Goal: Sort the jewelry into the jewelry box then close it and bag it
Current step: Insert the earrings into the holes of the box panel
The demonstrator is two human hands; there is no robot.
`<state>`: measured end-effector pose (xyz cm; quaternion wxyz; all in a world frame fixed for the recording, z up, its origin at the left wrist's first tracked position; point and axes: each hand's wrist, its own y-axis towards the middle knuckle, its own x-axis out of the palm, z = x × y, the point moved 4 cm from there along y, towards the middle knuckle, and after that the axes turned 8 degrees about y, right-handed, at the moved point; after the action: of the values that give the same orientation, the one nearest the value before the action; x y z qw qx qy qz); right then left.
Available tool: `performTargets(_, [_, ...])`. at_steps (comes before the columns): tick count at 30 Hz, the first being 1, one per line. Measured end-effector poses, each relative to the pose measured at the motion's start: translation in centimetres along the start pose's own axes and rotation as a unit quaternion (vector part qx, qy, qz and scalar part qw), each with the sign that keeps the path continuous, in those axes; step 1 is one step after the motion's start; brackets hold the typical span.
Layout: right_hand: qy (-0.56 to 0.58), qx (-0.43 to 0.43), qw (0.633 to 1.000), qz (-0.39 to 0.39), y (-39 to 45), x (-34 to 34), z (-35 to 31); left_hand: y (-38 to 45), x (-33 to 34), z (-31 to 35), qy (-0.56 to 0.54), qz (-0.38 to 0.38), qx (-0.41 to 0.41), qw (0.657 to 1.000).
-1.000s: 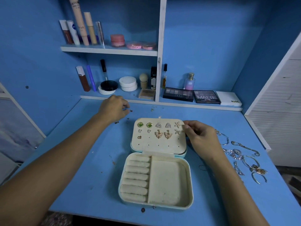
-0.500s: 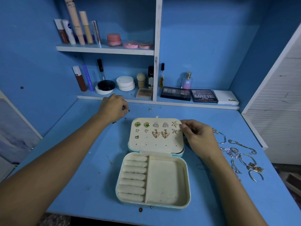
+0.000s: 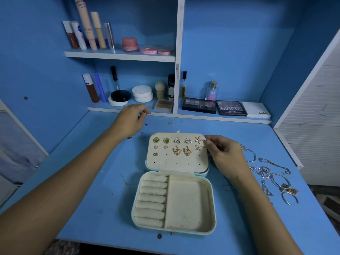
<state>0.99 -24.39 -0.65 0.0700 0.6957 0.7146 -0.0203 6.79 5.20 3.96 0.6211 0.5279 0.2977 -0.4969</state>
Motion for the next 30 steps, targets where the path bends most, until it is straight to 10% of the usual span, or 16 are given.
performTargets(14, [0.007,-0.001,1.0,0.0,-0.1,0.1,-0.1,-4.3,-2.7,2.8,-0.194,0.049,-0.053,0.978])
performTargets(30, [-0.008,-0.01,1.0,-0.003,0.0,-0.1,0.1,-8.9,-2.0,5.6,-0.199,0.018,0.063,0.978])
